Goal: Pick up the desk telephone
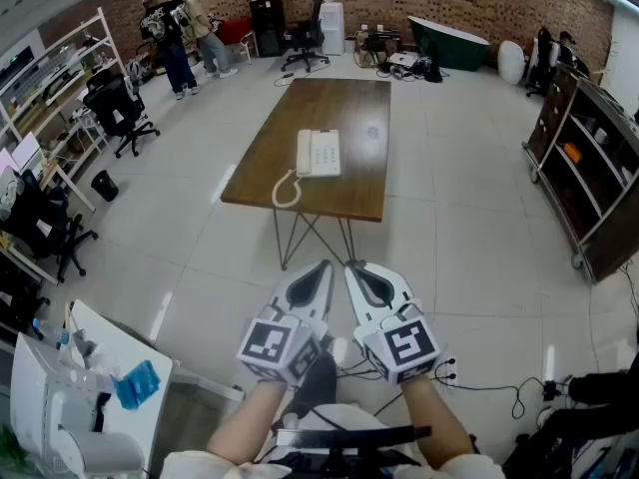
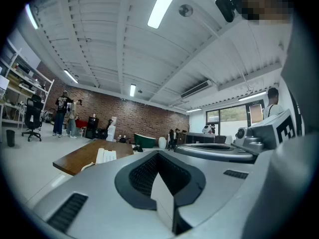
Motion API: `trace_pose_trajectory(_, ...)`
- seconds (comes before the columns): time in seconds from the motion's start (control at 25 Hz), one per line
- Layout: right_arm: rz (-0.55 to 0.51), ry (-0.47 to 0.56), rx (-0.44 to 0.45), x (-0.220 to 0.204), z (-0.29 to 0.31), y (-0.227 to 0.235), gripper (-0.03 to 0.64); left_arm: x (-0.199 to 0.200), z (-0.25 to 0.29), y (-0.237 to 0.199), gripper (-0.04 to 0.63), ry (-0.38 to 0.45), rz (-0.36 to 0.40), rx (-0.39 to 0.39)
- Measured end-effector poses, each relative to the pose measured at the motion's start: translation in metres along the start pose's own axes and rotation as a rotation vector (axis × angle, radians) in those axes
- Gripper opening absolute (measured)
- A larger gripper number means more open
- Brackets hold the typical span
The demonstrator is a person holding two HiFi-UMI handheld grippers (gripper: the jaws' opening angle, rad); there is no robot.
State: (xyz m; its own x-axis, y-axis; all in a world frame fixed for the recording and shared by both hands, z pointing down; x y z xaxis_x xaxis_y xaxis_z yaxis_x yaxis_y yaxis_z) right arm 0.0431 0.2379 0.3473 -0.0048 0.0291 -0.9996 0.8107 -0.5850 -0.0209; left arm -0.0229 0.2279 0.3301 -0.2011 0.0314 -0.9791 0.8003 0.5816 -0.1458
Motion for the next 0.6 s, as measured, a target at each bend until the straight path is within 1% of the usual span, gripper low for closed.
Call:
trace_pose_trajectory(0.44, 0.015, -0.024, 0.014, -0.009, 0.053, 0.03, 0.0, -0.007, 0.045, -0.042, 0.002, -0.007, -0.007, 0.025)
trace_pose_trajectory(0.6, -0.003, -0.047, 0.024, -0.013, 0.076, 0.044, 0.0, -0.011, 0.068, -0.056, 0.002, -0.019, -0.018, 0.015)
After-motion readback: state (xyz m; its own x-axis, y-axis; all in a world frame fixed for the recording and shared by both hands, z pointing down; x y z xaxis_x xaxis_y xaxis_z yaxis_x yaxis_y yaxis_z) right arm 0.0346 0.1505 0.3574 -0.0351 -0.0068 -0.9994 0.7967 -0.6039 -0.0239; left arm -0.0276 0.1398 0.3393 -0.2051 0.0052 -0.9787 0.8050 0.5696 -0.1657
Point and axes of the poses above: the fingertips, and each gripper's own axes: z forward along the fingers, y to its right, x out of its top, the point moved 3 cm from there along -z, backward along the fingers, and after that the axes turned 3 degrees about y, right-handed, at the moved point
